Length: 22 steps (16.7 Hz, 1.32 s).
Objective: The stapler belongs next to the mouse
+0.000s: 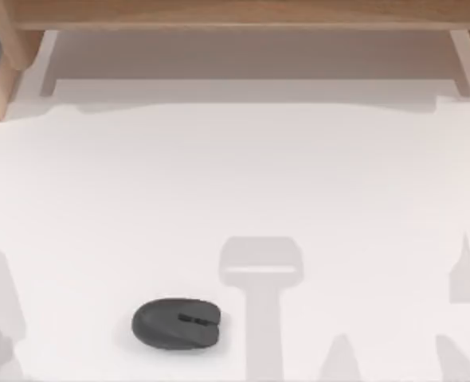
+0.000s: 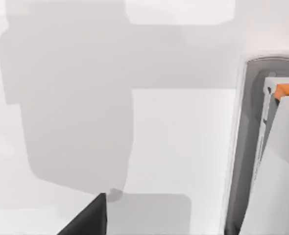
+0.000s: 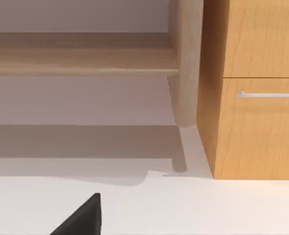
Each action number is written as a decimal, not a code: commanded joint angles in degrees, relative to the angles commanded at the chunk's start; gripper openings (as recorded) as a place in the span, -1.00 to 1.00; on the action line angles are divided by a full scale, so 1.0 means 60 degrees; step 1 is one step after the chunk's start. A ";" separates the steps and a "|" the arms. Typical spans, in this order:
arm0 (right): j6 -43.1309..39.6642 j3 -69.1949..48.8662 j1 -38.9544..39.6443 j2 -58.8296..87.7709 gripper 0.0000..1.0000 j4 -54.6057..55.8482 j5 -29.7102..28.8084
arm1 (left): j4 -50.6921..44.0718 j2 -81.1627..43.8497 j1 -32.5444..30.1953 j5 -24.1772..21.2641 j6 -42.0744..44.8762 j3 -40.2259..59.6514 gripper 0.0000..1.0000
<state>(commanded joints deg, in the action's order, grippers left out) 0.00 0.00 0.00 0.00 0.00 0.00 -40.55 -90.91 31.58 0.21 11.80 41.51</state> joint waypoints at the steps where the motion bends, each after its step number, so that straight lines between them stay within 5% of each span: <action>1: 0.0000 0.0000 0.0000 0.0000 1.00 0.0000 0.0000 | 0.0000 0.0000 0.0000 0.0000 0.0000 0.0000 0.55; 11: 0.0000 0.0000 0.0000 0.0000 1.00 0.0000 0.0000 | 0.0000 0.0000 0.0000 0.0000 0.0000 0.0000 -0.96; 22: 0.0000 0.0000 0.0000 0.0000 1.00 0.0000 0.0000 | -0.0168 0.0123 -0.0005 -0.0006 0.0001 0.0134 -1.00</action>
<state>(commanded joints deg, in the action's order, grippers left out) 0.00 0.00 0.00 0.00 0.00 0.00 -41.56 -90.17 31.54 0.18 11.80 42.32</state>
